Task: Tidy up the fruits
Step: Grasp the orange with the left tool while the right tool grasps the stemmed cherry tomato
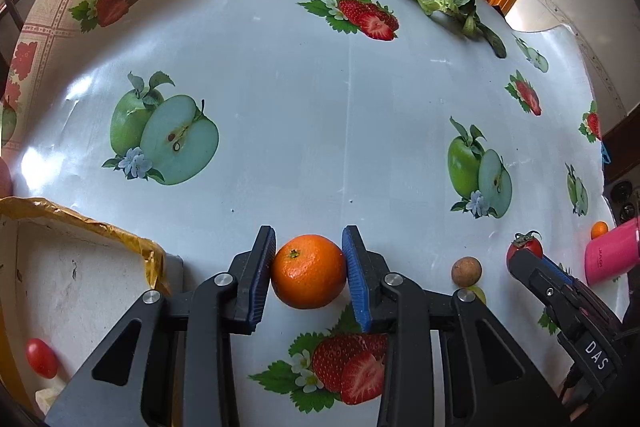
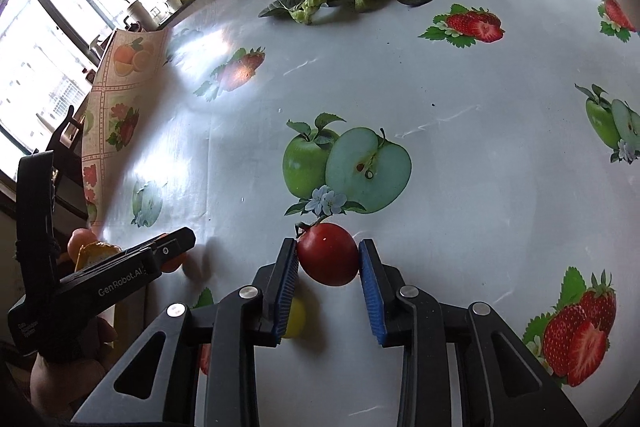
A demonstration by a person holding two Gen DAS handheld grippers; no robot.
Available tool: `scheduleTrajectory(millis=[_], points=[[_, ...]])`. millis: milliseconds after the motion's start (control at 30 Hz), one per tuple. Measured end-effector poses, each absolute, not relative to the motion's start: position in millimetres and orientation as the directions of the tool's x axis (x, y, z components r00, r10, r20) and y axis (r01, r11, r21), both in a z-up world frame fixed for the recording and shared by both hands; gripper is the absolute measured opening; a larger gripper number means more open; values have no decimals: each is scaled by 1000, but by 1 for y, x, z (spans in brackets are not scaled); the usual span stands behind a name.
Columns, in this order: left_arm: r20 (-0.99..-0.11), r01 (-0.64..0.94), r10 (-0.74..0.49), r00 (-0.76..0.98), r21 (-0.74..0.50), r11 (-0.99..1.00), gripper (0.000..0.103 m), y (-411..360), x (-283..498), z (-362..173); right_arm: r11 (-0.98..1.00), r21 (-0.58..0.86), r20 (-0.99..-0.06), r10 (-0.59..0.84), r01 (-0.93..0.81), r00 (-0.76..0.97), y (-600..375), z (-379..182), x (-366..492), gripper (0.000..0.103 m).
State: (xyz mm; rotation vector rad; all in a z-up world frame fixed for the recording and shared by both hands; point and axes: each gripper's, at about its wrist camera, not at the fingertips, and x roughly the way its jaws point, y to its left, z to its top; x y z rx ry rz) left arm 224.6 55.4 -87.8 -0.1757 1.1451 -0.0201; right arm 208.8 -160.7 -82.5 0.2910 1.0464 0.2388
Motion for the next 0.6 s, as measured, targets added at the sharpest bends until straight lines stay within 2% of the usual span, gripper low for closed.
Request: scheduleTrajectory(millis=[300,600], points=[[-887,-48,-128,443,-166,985,32,42,171,-54,913,399,-779,389,-90,493,-159,-54,160,31],[-875,-50,-127,467,-169,984,32,43,128,-24,908,388,-767,413,-158,492,-135,-28,118,31]])
